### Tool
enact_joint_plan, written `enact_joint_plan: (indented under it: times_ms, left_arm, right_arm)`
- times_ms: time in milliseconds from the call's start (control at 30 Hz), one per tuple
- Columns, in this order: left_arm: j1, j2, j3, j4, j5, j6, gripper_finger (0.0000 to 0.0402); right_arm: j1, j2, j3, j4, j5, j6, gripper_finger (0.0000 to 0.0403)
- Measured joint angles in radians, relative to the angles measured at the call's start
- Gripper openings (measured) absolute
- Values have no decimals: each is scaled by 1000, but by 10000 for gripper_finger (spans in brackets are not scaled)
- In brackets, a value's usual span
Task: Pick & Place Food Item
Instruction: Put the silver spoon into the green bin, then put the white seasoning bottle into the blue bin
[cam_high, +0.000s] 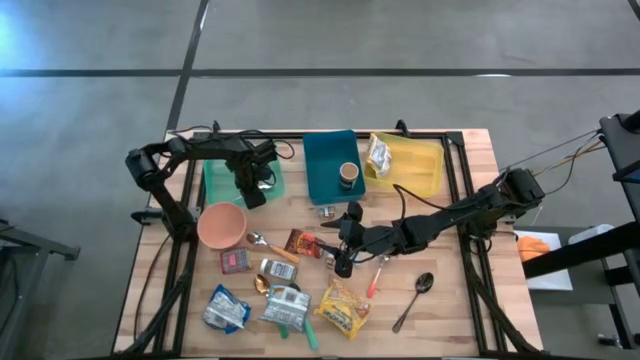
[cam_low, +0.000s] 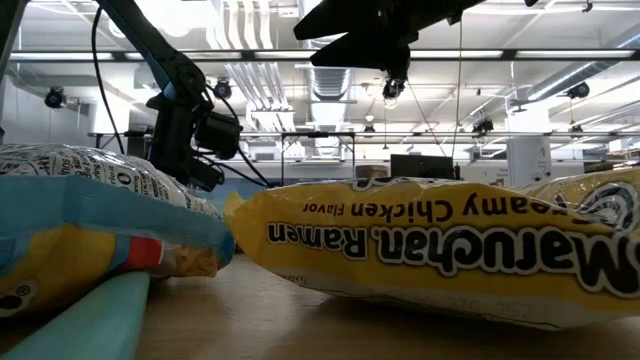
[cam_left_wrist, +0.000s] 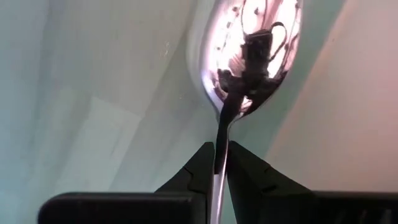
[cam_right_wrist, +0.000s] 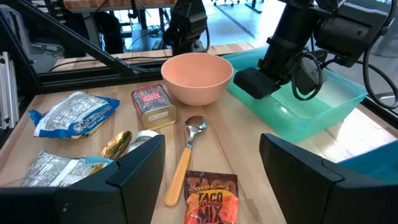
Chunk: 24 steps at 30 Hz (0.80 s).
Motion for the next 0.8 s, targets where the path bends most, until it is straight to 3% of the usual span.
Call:
enact_joint_plan:
  times_ms: [467, 633, 800]
  left_arm:
    - [-1, 0, 20, -12, -30, 5, 179]
    - [-1, 0, 82, -101, -103, 0, 191]
    - [-6, -14, 130, -142, -114, -32, 191]
  right_arm:
    - [0, 0, 0, 0, 0, 0, 260]
    - [0, 0, 0, 0, 0, 0, 260]
    - [0, 0, 0, 0, 0, 0, 260]
